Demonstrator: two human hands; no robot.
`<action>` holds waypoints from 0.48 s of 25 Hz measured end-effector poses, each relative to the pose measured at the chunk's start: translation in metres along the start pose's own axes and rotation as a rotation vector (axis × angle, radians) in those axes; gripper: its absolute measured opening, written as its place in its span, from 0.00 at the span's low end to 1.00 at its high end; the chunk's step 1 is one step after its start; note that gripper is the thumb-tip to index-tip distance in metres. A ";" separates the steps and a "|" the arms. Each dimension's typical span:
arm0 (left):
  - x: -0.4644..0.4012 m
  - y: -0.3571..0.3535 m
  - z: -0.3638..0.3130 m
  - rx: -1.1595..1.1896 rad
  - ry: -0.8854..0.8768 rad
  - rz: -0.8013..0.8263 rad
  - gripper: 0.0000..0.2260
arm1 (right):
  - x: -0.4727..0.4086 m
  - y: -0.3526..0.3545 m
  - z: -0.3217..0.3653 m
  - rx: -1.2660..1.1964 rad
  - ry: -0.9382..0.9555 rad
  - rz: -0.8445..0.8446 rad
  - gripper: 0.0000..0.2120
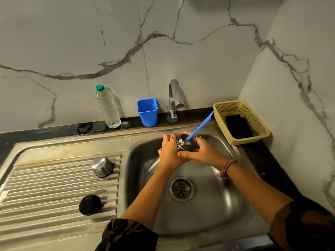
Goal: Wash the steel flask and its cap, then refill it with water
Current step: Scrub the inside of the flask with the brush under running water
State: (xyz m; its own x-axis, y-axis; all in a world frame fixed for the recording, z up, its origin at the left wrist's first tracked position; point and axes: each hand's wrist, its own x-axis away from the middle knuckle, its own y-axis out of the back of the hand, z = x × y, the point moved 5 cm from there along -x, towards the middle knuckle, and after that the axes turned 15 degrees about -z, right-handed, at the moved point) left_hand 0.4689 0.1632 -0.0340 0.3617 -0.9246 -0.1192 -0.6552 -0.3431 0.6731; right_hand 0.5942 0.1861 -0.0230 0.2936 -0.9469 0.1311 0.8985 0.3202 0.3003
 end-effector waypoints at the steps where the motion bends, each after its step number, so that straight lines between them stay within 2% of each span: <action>1: 0.006 0.000 -0.003 0.027 0.006 0.008 0.38 | 0.008 -0.003 -0.001 -0.029 0.016 -0.061 0.39; 3: 0.017 0.000 -0.003 0.107 0.027 0.034 0.39 | 0.019 -0.001 -0.001 -0.069 0.032 -0.151 0.33; 5: 0.029 0.001 -0.002 0.186 0.019 0.066 0.37 | 0.029 0.003 0.000 -0.064 0.057 -0.166 0.27; 9: 0.055 0.009 0.000 0.225 0.004 0.003 0.39 | 0.054 0.006 0.008 0.023 0.188 -0.225 0.27; 11: 0.068 0.010 0.017 0.219 0.124 -0.026 0.47 | 0.065 0.008 0.011 0.070 0.230 -0.279 0.27; 12: 0.076 0.012 0.029 0.303 0.266 -0.039 0.51 | 0.071 0.009 0.012 0.085 0.246 -0.302 0.27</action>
State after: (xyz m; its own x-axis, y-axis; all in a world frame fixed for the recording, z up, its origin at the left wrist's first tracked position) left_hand 0.4692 0.0844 -0.0566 0.5233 -0.8484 0.0796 -0.7888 -0.4470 0.4219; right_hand 0.6190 0.1224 0.0000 0.0992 -0.9744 -0.2020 0.9291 0.0180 0.3694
